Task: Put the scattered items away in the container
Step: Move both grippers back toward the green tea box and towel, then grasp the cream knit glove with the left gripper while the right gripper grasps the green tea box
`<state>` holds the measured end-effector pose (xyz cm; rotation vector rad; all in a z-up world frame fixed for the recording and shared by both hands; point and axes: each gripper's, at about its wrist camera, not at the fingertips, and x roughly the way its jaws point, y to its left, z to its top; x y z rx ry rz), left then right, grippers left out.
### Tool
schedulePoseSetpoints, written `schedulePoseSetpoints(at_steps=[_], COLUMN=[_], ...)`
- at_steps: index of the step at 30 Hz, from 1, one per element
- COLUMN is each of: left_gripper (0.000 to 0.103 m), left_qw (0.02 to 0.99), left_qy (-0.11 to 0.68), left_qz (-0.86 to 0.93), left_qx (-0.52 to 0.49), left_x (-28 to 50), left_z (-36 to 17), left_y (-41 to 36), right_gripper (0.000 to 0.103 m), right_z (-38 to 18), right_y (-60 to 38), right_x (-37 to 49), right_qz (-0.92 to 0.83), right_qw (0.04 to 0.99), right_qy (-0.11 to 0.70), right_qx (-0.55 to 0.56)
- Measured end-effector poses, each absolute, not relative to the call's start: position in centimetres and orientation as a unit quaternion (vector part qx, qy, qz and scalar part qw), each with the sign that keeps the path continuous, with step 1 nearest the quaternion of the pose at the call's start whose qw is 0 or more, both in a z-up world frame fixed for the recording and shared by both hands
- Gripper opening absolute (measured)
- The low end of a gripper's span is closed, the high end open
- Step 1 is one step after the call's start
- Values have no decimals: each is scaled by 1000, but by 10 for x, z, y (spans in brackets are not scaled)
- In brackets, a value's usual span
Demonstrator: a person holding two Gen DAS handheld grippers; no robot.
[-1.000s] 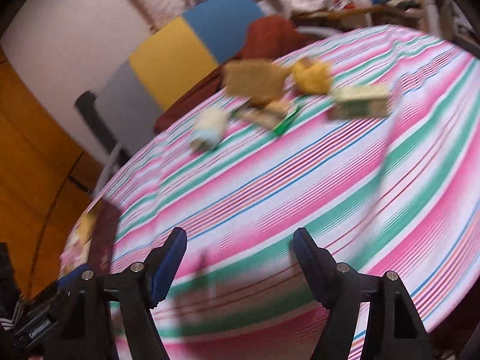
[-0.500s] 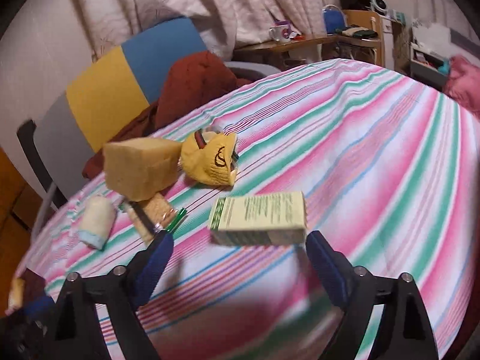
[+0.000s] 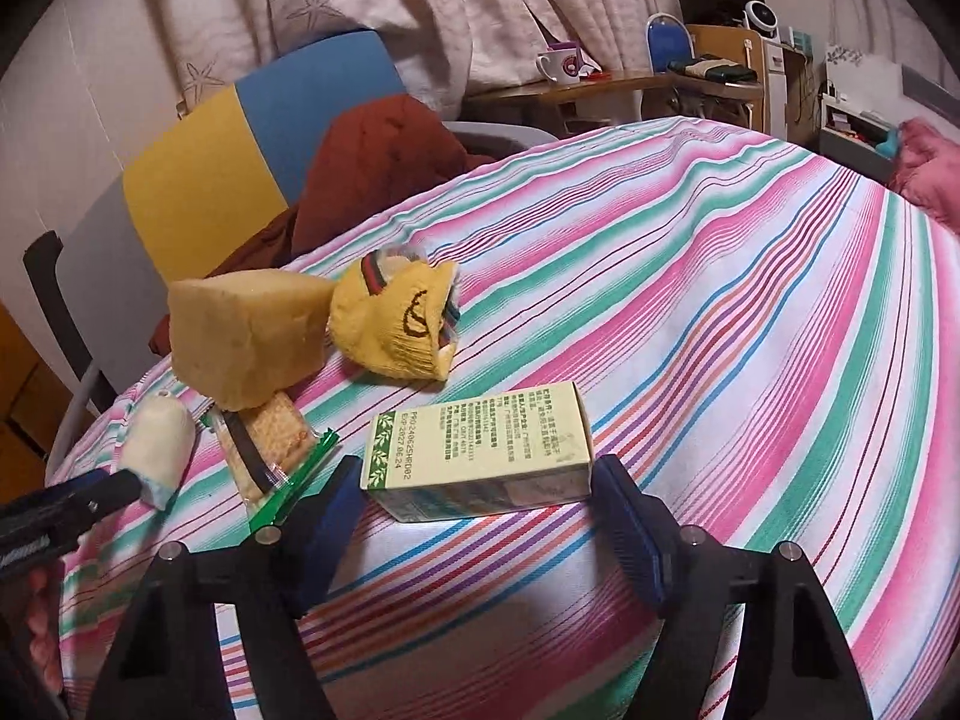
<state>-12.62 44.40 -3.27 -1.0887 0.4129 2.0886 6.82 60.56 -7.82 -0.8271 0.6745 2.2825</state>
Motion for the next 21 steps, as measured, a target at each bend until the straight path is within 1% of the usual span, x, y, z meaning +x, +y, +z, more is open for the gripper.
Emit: schedulePoseSetpoints(at_steps=[3,5,6,7,10,15,21], left_gripper=[66,65,59,55,54,50,50], left_qw=[363,370,371,362,348,341,310], left_qy=[183,179,175,176,174,177,168], left_qz=[816,813,813,817,832,841,858], left_qx=[-411,-412,-414,-413,-396,-382,-373], left_x=[-128,-131,-132,-132,-126,-121,-112], left_z=[-36,-41,-45,-48,-59,-60,-60], left_y=[457,462,464,464,459,455,436], right_gripper=[77,76,76,76,76,76,76], right_z=[-79,-79,-78,-78,-79,-80,-76], right_y=[605,603,603,603,602,604,598], right_x=[65,65,65,65,63,61,58], right_qz=[863,864,864,864,865,866,871], right_qw=[311,314,315,317,319,321,320], right_qy=[247,241,239,237,233,230,209], right_qx=[-314,-312,-311,-311,-310,-309,-309])
